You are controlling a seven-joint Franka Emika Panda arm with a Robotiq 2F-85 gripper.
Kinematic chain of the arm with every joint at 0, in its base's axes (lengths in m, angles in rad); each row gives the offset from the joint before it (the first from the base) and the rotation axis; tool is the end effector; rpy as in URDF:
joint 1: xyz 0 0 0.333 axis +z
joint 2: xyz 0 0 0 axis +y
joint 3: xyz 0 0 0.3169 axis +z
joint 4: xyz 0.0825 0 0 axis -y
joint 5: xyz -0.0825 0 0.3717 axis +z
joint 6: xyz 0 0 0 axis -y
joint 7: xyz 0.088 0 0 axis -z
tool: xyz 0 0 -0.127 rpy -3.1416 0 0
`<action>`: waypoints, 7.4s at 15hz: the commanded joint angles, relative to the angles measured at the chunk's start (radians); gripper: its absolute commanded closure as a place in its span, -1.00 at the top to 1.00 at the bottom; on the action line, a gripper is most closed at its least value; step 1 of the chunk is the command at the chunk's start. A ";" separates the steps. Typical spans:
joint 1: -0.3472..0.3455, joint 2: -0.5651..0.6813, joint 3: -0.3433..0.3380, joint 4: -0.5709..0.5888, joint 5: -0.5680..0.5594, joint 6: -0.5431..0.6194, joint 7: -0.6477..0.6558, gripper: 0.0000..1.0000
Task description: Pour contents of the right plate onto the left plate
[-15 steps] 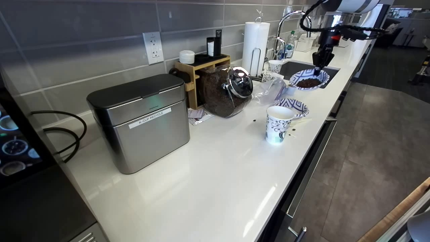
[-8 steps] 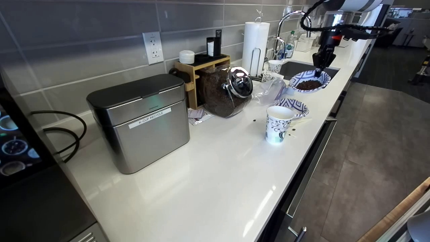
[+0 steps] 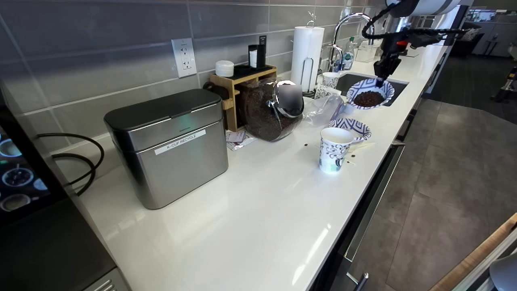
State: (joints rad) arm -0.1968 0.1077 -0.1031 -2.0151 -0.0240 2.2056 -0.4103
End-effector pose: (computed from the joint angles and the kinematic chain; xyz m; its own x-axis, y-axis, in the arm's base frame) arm 0.5483 -0.1697 0.3956 0.9900 0.1263 0.0635 0.1224 -0.9905 0.0620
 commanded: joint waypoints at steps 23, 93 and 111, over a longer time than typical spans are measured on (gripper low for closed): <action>0.045 -0.357 0.038 -0.439 -0.367 0.431 0.304 -0.98; 0.074 -0.555 0.234 -0.527 -1.172 0.174 1.146 -0.98; 0.161 -0.548 0.194 -0.524 -1.244 0.101 1.237 -0.98</action>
State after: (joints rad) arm -0.0612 -0.4478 0.1013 -2.5398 -1.2449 2.3329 0.7883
